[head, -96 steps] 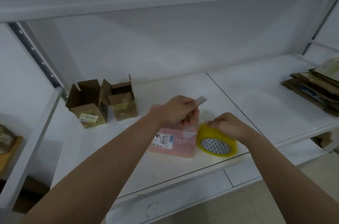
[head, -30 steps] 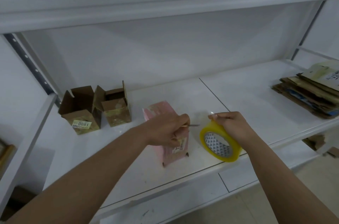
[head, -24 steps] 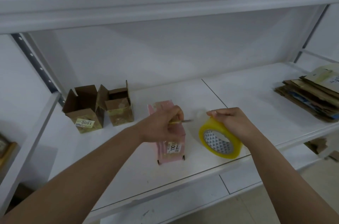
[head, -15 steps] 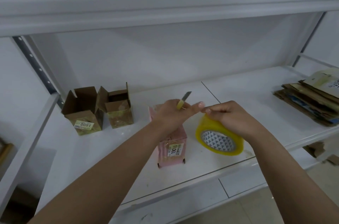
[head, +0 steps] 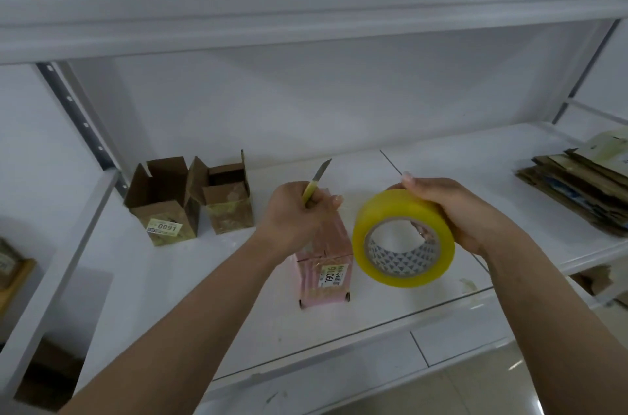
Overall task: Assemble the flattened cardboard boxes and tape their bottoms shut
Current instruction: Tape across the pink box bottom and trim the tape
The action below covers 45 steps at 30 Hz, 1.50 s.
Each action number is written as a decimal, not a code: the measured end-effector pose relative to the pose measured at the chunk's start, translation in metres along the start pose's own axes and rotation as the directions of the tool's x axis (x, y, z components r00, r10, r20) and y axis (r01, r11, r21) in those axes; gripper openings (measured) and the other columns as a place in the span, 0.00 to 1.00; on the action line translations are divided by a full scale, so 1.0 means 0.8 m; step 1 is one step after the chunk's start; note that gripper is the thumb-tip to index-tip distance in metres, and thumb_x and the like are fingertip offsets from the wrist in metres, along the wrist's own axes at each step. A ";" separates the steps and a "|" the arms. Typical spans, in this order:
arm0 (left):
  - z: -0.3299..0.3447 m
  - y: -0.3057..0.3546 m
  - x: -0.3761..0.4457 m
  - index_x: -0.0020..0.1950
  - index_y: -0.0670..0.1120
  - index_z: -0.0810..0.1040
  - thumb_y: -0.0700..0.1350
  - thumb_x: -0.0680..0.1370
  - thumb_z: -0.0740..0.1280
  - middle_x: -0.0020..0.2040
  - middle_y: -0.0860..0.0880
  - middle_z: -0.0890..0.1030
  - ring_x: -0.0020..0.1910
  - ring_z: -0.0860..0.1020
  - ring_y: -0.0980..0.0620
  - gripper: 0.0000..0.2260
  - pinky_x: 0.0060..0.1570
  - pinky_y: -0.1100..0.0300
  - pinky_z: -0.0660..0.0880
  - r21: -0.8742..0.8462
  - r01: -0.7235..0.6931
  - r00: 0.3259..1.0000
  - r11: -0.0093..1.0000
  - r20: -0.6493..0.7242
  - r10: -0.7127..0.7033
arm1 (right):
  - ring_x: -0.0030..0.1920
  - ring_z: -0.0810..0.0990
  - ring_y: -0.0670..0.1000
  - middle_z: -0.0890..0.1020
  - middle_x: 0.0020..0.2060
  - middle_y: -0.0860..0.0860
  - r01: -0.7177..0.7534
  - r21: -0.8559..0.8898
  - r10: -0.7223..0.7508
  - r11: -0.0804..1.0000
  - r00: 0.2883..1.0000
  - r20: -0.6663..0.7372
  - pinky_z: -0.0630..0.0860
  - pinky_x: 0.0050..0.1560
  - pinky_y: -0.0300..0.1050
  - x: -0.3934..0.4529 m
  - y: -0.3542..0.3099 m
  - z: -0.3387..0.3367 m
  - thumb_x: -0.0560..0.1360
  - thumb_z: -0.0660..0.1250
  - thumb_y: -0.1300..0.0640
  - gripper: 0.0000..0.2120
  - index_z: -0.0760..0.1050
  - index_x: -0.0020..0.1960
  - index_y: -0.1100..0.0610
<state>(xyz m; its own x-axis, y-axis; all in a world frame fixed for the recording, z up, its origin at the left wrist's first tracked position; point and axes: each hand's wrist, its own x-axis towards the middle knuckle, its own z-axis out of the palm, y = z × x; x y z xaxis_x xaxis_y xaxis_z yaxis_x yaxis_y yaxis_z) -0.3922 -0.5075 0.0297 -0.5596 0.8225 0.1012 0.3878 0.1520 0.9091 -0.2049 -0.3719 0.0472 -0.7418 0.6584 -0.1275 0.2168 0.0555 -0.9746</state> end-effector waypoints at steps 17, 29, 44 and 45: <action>-0.003 -0.082 -0.078 0.39 0.35 0.75 0.48 0.77 0.69 0.29 0.50 0.78 0.28 0.76 0.60 0.17 0.36 0.59 0.72 -0.106 0.183 0.939 0.977 -0.276 -0.206 | 0.47 0.78 0.49 0.80 0.44 0.45 -0.070 -0.878 0.004 0.473 0.997 -0.077 0.72 0.43 0.44 0.032 0.005 0.060 0.67 0.65 0.27 0.25 0.78 0.44 0.49; 0.015 -0.109 -0.066 0.40 0.36 0.75 0.51 0.78 0.67 0.28 0.52 0.74 0.26 0.70 0.57 0.18 0.35 0.60 0.66 -0.313 0.303 0.923 0.900 -0.140 -0.359 | 0.47 0.80 0.48 0.82 0.43 0.45 -0.118 -0.812 0.129 0.571 0.990 -0.053 0.77 0.51 0.48 0.058 0.036 0.055 0.63 0.69 0.27 0.25 0.80 0.42 0.48; 0.049 -0.149 -0.090 0.34 0.44 0.70 0.57 0.80 0.59 0.24 0.53 0.66 0.24 0.62 0.55 0.20 0.26 0.62 0.60 -0.373 0.499 0.849 0.782 0.029 -0.528 | 0.44 0.81 0.49 0.83 0.41 0.45 -0.156 -0.651 0.162 0.743 0.986 -0.051 0.78 0.55 0.54 0.058 0.059 0.056 0.60 0.71 0.28 0.26 0.80 0.42 0.49; 0.041 -0.151 -0.086 0.35 0.45 0.72 0.58 0.80 0.60 0.25 0.54 0.68 0.25 0.64 0.55 0.20 0.28 0.61 0.62 -0.340 0.497 0.847 0.798 -0.008 -0.531 | 0.44 0.81 0.49 0.83 0.41 0.46 -0.158 -0.647 0.170 0.746 0.984 -0.045 0.78 0.55 0.55 0.057 0.059 0.057 0.60 0.70 0.27 0.27 0.81 0.42 0.50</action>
<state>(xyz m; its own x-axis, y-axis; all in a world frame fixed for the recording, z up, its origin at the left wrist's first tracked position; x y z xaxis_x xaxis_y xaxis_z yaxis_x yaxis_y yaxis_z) -0.3768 -0.5644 -0.1004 -0.6864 0.6113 -0.3940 -0.2176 0.3443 0.9133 -0.2576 -0.3739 -0.0130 -0.6651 0.6911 -0.2828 0.6896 0.4232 -0.5877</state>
